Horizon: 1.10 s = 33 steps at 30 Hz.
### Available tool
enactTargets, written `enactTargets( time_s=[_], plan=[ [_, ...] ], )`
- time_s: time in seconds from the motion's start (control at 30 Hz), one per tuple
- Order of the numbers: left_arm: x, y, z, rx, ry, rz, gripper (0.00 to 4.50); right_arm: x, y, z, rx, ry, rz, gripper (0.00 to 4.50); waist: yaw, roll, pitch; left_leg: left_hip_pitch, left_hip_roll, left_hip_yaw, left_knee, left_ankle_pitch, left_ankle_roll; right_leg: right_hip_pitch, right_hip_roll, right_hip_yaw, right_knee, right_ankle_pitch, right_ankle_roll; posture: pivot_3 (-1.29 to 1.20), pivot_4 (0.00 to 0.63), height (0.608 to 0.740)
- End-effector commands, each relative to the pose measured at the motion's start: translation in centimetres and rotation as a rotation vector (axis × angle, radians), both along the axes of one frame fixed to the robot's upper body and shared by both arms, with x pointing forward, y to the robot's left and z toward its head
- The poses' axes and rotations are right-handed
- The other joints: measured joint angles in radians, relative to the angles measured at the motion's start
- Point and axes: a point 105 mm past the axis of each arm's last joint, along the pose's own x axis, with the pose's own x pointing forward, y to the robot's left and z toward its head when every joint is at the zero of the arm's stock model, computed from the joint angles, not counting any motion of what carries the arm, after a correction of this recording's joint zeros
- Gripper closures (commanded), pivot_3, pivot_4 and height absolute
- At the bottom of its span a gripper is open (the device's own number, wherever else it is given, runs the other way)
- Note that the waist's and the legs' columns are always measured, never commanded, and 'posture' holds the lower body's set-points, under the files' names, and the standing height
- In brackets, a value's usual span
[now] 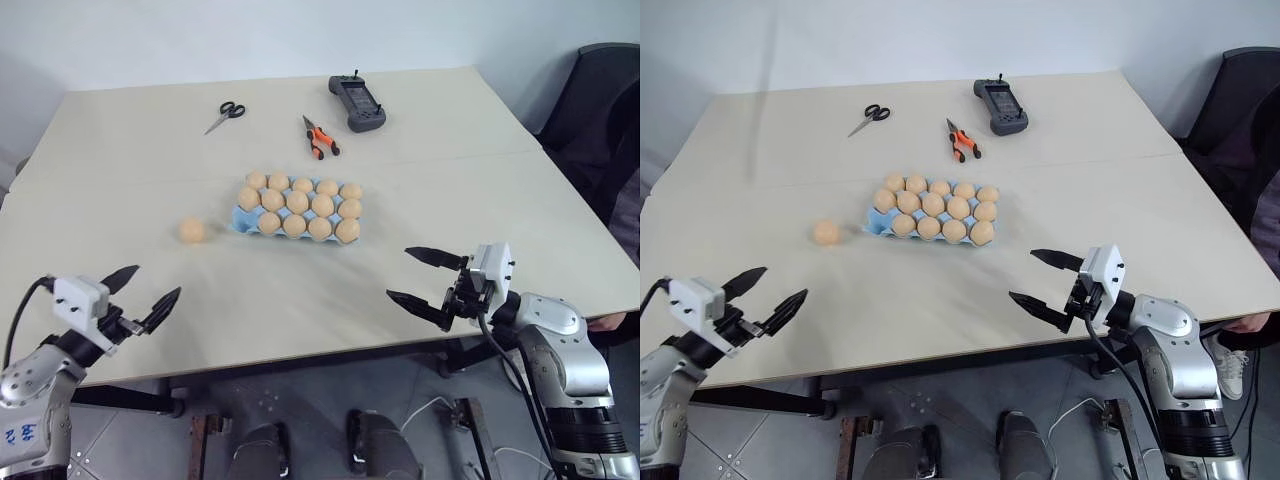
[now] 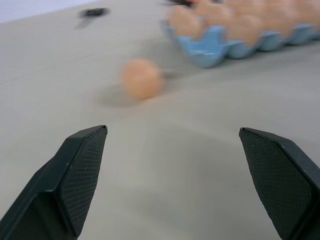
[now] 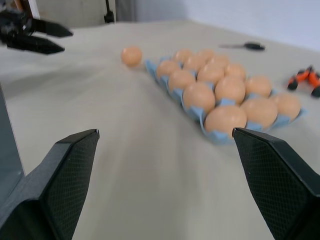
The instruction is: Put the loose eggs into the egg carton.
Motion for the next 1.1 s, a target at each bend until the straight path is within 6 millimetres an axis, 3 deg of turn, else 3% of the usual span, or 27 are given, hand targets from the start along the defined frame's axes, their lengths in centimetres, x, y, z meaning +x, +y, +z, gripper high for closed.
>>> enactTargets(
  time_s=[0.03,0.17,0.33,0.7,0.83,0.93,1.1],
  plan=[
    [-1.5,1.1,0.4,-0.031,-0.032,0.084,0.0,-0.4,-0.6,1.1,0.006,-0.058,-0.017,0.02,0.005,0.0,0.0,0.0,0.0,0.0,0.0,0.0,0.0,0.0,0.0,0.0,0.0,0.0,0.0,0.0,0.15,0.74],
    [-1.4,0.1,-0.1,-0.038,-0.02,0.072,0.0,-0.1,-0.1,0.7,-0.002,-0.064,-0.005,0.02,0.023,0.0,0.0,0.0,0.0,0.0,0.0,0.0,0.0,0.0,0.0,0.0,-0.001,0.0,0.0,0.0,0.15,0.74],
    [0.7,-1.6,0.6,-0.07,-0.043,0.029,0.0,0.3,0.7,1.1,0.0,-0.08,0.01,0.02,0.033,-0.001,0.0,-0.001,0.0,0.0,0.0,0.0,0.0,0.0,0.0,0.0,-0.003,0.0,-0.001,0.0,0.15,0.74],
    [9.6,-5.6,2.8,-0.053,-0.04,-0.04,0.0,0.1,2.6,2.5,0.01,-0.107,0.067,0.02,0.046,-0.001,-0.001,-0.004,0.004,0.002,0.012,-0.002,0.004,0.0,0.004,-0.002,0.001,0.001,0.0,0.0,0.15,0.74],
    [12.9,-6.0,3.8,-0.021,-0.049,0.008,0.0,0.1,3.3,2.7,0.012,-0.111,0.095,0.02,0.05,-0.002,-0.001,-0.005,0.004,0.002,0.014,-0.002,0.004,0.0,0.005,-0.003,0.003,0.001,0.0,0.0,0.15,0.74],
    [14.0,-5.7,4.3,-0.036,-0.069,0.046,0.0,0.0,3.5,2.7,0.012,-0.109,0.101,0.02,0.047,-0.002,-0.001,-0.005,0.004,0.002,0.014,-0.002,0.005,0.0,0.005,-0.003,0.002,0.001,0.001,0.0,0.15,0.74],
    [15.1,-6.6,3.4,-0.05,-0.04,0.045,0.0,0.1,3.5,2.6,0.022,-0.103,0.089,0.02,0.049,-0.002,-0.001,-0.005,0.005,0.004,0.014,-0.002,0.004,-0.001,0.006,-0.007,0.003,0.002,0.001,0.0,0.15,0.74]
  ],
)
